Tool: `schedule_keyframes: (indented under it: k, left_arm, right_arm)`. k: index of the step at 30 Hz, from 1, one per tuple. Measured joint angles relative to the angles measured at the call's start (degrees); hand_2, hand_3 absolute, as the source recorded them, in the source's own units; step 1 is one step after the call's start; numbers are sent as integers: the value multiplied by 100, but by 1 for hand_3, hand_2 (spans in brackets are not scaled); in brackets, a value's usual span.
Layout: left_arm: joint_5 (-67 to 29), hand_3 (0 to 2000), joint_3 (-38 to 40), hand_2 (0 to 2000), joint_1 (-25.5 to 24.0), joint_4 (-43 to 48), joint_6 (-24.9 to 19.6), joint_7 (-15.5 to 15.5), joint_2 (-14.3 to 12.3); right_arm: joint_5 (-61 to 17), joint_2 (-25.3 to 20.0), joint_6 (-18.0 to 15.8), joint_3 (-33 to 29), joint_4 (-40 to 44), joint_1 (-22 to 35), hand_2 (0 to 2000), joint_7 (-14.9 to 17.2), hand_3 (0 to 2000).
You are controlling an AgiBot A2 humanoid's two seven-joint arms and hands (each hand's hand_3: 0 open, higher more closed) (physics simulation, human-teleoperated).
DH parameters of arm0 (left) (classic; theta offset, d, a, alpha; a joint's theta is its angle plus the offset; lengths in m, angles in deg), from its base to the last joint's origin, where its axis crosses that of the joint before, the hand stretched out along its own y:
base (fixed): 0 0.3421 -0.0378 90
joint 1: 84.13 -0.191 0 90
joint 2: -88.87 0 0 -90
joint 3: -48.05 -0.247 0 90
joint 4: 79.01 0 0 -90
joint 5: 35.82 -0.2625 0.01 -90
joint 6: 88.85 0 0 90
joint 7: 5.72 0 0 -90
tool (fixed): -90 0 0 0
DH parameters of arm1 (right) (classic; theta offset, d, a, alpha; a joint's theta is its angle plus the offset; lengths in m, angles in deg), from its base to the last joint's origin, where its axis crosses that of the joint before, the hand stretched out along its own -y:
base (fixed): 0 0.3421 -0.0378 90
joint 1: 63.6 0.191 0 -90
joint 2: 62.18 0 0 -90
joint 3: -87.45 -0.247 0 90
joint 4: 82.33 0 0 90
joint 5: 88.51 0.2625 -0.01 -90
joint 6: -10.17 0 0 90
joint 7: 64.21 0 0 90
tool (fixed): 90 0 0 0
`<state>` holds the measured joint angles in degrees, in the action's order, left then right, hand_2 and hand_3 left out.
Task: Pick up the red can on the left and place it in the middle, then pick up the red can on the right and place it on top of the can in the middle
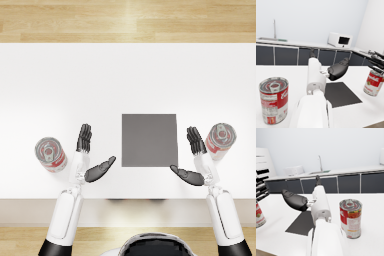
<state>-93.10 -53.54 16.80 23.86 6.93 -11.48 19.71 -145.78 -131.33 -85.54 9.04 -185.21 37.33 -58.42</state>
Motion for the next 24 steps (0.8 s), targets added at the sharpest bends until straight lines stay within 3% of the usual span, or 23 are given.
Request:
schedule_keyframes:
  k: [19, 21, 24]
  left_arm:
    - [0, 0, 0, 0, 0, 0, 0, 0, 0]
    - [0, 0, -64, 0, -26, -27, -281, 280, -23]
    - [-251, 0, 141, 0, -124, 160, -468, 467, -35]
  right_arm:
    - [0, 0, 0, 0, 0, 0, 0, 0, 0]
    - [0, -28, 278, 72, 20, -18, 0, -281, 0]
    - [-250, -39, 463, -59, -232, -110, 0, -469, 0]
